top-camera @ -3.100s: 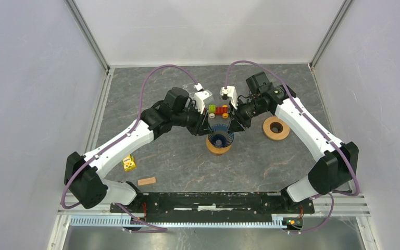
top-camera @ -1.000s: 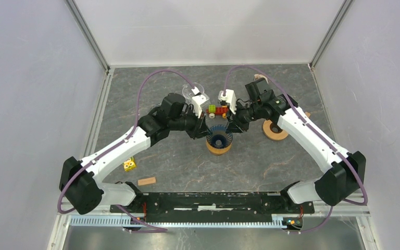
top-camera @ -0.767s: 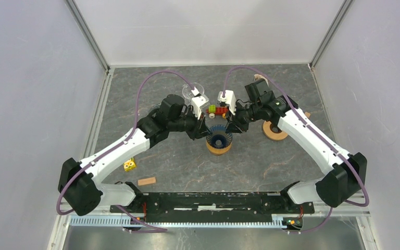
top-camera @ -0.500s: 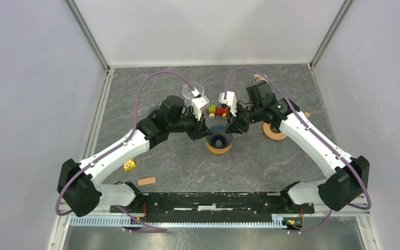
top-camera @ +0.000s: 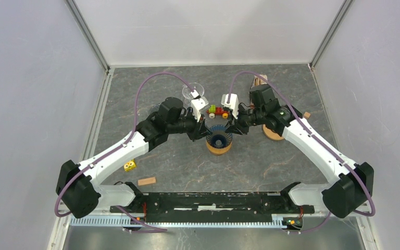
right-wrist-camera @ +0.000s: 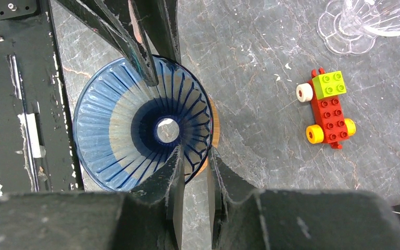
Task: Place the coffee filter in the dripper
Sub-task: Adjust the coffee dripper in the dripper holder.
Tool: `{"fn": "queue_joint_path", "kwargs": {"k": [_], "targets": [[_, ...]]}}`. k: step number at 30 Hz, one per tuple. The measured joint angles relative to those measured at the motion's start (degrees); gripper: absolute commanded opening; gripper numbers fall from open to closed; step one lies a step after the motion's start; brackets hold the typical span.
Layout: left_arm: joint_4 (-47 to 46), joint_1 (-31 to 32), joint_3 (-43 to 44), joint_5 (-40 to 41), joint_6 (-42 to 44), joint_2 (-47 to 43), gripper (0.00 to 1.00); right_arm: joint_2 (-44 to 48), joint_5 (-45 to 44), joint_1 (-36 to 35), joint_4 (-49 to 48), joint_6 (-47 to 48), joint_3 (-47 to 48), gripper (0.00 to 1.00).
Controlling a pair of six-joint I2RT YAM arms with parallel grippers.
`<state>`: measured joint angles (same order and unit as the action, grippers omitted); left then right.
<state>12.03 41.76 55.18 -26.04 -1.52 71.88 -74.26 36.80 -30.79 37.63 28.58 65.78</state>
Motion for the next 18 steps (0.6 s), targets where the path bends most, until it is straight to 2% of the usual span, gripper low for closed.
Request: {"fn": "queue_joint_path", "kwargs": {"k": [18], "targets": [[-2.45,0.0,-1.31,1.38,0.61,0.02,0.02,1.2,-3.08,-1.18,-4.87,1.27,-2.73,0.0]]}}
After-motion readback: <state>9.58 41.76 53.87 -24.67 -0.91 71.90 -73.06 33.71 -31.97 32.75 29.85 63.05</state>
